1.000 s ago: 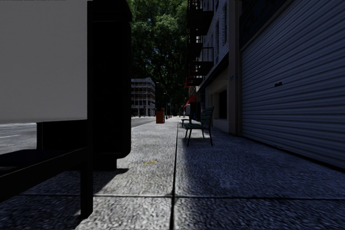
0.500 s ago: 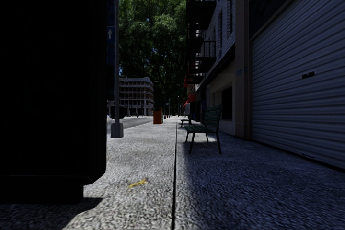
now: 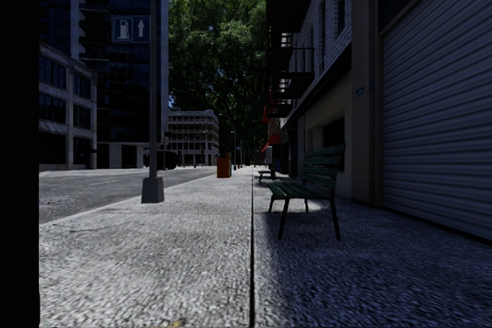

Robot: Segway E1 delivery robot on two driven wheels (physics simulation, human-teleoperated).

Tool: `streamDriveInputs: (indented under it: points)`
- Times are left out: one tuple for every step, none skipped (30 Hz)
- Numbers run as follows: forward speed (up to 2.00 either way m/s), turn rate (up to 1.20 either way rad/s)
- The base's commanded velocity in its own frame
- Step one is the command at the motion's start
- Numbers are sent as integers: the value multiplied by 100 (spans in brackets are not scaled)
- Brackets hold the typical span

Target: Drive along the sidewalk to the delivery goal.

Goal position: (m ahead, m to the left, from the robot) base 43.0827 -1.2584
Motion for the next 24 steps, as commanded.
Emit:
streamDriveInputs:
  points:
    - [193, 0]
    - [193, 0]
    - [193, 0]
    - [193, 0]
    - [193, 5]
    - [193, 11]
    - [193, 21]
    - [193, 21]
    - [193, 29]
    - [193, 33]
    - [193, 35]
    - [193, 35]
    - [193, 36]
    - [193, 36]
    - [193, 36]
    - [193, 36]
    - [193, 36]
    - [193, 36]
    - [193, 36]
    - [193, 36]
    - [193, 36]
    - [193, 36]
    - [193, 36]
    - [193, 36]
